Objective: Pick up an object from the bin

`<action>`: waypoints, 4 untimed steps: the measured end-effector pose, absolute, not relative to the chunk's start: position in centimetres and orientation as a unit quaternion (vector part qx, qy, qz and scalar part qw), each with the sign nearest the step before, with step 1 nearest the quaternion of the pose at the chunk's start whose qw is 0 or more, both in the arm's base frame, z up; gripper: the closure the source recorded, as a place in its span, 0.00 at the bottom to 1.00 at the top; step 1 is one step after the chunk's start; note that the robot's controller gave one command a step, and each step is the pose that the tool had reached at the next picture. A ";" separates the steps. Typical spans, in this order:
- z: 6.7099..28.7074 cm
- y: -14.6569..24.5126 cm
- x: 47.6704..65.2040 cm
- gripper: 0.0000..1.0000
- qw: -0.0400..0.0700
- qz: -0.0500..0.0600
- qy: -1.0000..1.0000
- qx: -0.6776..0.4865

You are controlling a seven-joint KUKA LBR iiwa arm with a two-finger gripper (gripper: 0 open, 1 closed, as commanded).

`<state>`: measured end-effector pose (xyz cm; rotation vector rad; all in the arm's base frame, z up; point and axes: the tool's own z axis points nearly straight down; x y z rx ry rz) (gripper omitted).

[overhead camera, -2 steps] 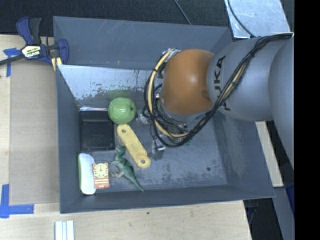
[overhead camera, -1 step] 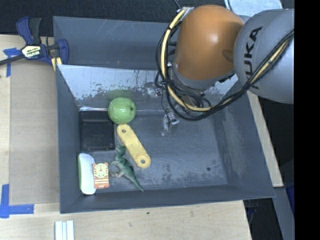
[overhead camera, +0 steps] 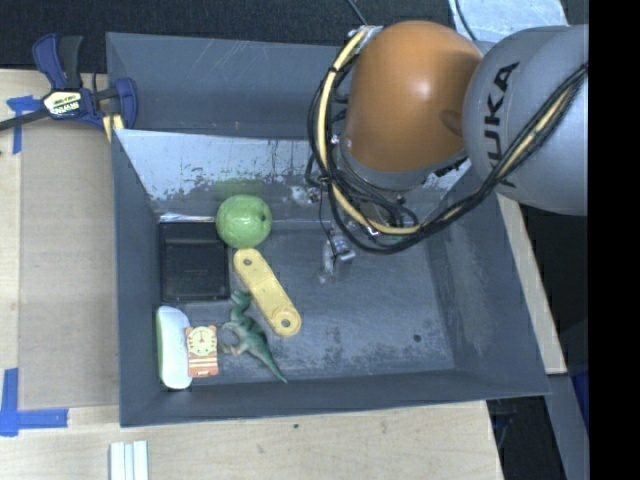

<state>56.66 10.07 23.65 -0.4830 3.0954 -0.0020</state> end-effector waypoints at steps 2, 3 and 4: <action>17.3 15.2 57.9 0.00 0.008 -0.001 0.999 -0.047; 18.6 15.8 58.0 0.00 0.016 0.001 0.993 -0.120; 13.0 15.2 58.2 0.00 0.010 0.000 0.999 -0.032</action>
Offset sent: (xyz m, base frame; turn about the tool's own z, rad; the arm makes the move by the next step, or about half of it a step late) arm 0.0121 0.0511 -0.0642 0.2245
